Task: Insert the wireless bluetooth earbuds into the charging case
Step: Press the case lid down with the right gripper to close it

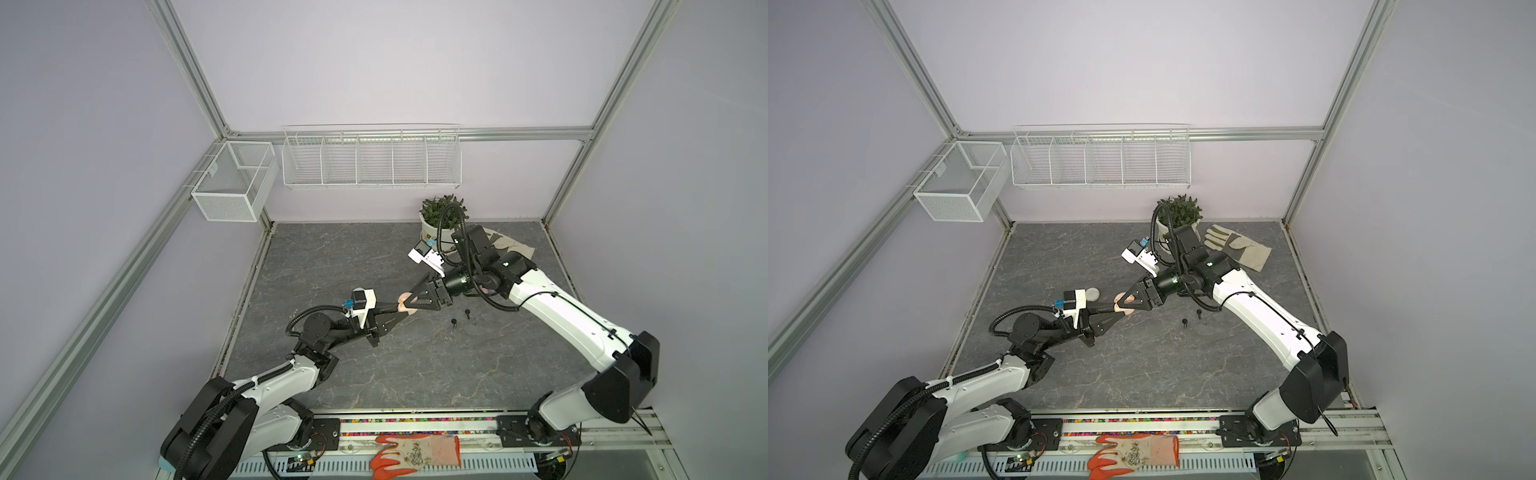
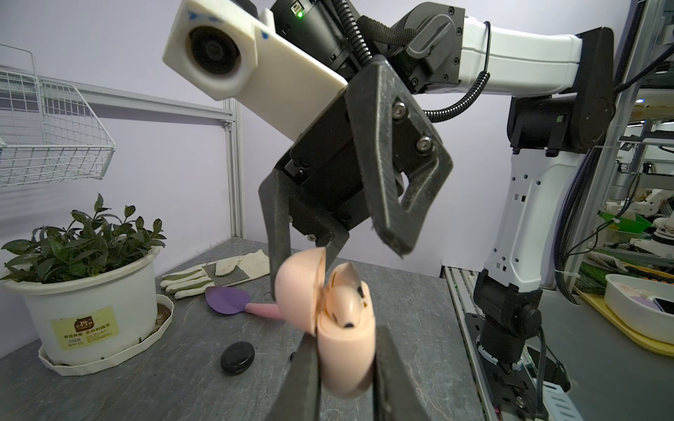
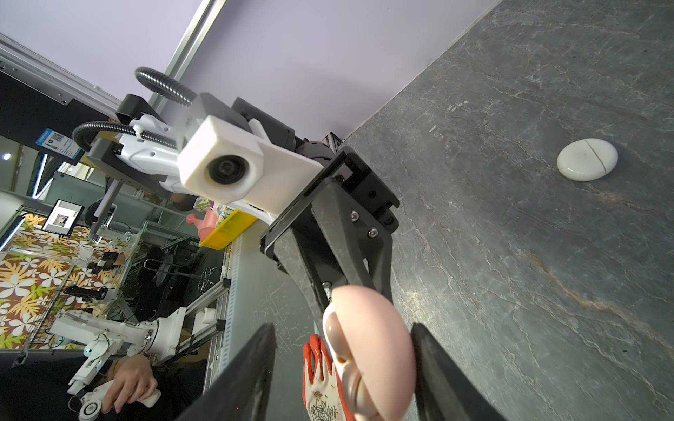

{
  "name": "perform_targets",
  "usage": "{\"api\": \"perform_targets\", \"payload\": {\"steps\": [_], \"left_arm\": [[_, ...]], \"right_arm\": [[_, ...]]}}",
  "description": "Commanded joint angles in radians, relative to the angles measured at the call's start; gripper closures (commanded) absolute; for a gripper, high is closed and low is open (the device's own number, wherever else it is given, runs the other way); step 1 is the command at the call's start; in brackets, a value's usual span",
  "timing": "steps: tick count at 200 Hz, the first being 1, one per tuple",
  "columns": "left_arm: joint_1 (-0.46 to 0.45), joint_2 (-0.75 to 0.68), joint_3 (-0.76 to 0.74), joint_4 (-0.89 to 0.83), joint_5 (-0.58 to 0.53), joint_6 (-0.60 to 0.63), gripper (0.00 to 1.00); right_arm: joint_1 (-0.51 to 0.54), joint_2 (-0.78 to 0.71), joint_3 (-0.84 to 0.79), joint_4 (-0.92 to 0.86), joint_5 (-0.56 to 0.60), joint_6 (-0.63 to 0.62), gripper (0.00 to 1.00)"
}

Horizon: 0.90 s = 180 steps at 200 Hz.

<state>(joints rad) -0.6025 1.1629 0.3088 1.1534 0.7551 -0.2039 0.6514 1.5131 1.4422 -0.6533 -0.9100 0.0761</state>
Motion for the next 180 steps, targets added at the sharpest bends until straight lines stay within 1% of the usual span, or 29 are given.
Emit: {"api": "perform_targets", "payload": {"steps": [1, 27, 103, 142, 180], "left_arm": [[0.000, -0.004, 0.013, -0.008, -0.031, 0.006, 1.00], [0.000, -0.003, 0.015, -0.007, -0.032, 0.006, 1.00], [0.003, 0.010, 0.013, -0.002, -0.041, 0.007, 1.00], [0.004, 0.013, 0.014, 0.001, -0.043, 0.000, 1.00], [0.007, 0.015, 0.021, 0.000, -0.045, -0.020, 1.00]], "right_arm": [[0.009, -0.037, 0.009, 0.012, -0.048, -0.008, 0.37], [0.009, -0.041, 0.008, 0.011, -0.042, -0.010, 0.34], [0.011, -0.052, 0.015, 0.006, -0.033, -0.012, 0.33], [0.012, -0.059, 0.007, -0.007, -0.026, -0.024, 0.35], [0.013, -0.048, 0.007, -0.023, -0.014, -0.055, 0.42]]}}
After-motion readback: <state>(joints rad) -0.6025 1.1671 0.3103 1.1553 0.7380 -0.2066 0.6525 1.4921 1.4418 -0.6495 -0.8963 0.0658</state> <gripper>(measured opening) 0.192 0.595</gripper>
